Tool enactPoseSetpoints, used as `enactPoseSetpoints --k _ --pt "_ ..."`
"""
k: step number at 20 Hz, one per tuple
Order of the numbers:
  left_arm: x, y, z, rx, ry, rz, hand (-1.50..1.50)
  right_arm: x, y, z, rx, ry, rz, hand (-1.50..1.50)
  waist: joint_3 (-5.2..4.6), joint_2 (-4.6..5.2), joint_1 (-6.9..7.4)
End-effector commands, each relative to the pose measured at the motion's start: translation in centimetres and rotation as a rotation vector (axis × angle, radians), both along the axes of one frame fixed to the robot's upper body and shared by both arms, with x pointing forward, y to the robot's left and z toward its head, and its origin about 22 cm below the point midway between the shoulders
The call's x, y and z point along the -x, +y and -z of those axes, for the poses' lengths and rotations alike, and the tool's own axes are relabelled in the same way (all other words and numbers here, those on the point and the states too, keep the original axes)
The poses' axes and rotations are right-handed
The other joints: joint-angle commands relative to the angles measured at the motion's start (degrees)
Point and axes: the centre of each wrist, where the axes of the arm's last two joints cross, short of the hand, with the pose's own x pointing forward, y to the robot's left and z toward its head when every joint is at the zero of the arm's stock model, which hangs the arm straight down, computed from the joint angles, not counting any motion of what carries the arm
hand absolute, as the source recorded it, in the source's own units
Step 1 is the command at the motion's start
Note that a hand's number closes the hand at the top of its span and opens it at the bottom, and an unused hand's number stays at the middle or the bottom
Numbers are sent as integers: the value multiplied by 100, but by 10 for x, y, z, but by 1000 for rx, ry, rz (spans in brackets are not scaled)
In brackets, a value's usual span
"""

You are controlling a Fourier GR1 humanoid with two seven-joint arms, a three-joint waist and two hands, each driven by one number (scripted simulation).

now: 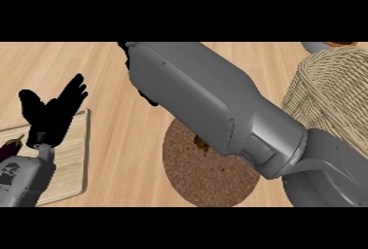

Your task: Pick the sweet potato from the placemat and place it in the basket

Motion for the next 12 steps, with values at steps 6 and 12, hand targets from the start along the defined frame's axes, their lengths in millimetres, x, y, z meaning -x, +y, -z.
enactPoseSetpoints --k 6,12 --pt "8 6 9 -10 2 -36 0 0 6 -39 -17 174 46 -150 18 -59 -199" --pt "17 19 4 -9 5 -73 0 16 8 -33 -150 79 3 -150 35 -133 -423"
